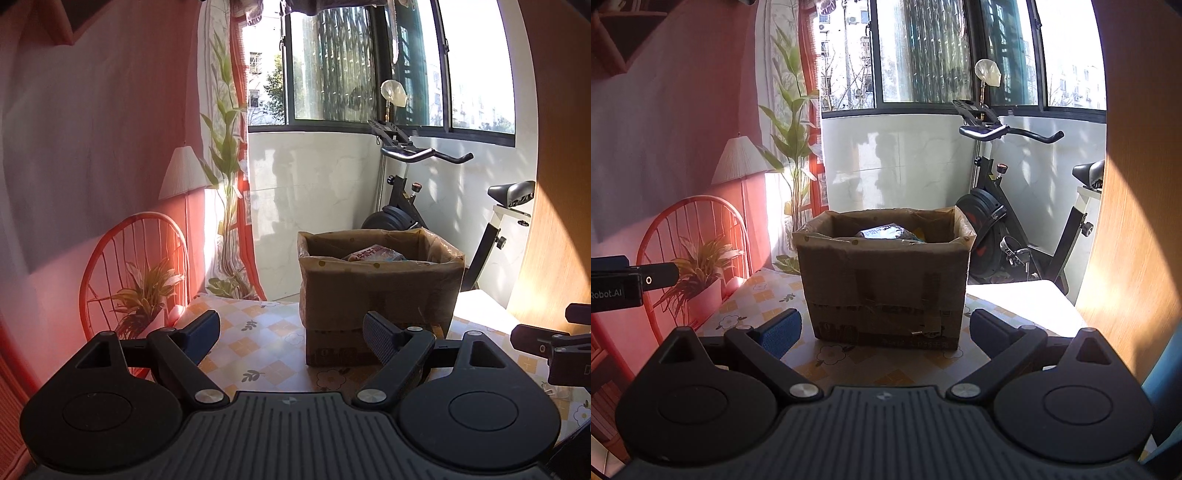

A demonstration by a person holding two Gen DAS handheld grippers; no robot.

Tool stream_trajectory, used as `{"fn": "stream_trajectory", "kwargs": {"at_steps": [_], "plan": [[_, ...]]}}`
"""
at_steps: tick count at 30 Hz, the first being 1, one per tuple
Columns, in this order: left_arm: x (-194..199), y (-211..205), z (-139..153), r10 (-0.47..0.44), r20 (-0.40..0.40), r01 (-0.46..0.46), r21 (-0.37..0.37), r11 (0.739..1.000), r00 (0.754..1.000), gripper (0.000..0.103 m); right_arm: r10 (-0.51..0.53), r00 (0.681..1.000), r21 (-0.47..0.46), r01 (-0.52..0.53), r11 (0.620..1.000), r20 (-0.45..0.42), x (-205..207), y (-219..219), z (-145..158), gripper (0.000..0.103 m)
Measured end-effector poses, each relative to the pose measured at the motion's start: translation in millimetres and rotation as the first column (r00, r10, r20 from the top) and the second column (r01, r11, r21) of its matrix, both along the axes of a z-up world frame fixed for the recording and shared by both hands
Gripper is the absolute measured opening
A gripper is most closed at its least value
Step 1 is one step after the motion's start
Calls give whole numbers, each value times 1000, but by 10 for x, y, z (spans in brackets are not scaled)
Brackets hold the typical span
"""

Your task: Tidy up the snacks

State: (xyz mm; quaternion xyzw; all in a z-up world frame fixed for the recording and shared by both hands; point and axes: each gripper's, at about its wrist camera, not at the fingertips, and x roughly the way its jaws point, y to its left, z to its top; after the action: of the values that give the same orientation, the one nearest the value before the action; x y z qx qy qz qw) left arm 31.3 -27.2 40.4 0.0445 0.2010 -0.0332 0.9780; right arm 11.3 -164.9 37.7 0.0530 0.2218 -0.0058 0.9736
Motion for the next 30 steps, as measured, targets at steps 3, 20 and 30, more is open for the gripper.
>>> {"fn": "stream_trajectory", "kwargs": {"at_steps": [3,20,30], "plan": [[-56,20,-13,4,1,-4,-9,1000,1000,86,6,1000,5,-6,1000,-2,-48,30,-12,100],[-198,80,-12,14,7,-14,-38,999,1000,88,1,1000,6,-1,1000,14,-210,110,26,100],[-228,83,-15,15,13,-14,-40,999,1000,89,-5,1000,8,4,1000,16,-216,105,40,100]]}}
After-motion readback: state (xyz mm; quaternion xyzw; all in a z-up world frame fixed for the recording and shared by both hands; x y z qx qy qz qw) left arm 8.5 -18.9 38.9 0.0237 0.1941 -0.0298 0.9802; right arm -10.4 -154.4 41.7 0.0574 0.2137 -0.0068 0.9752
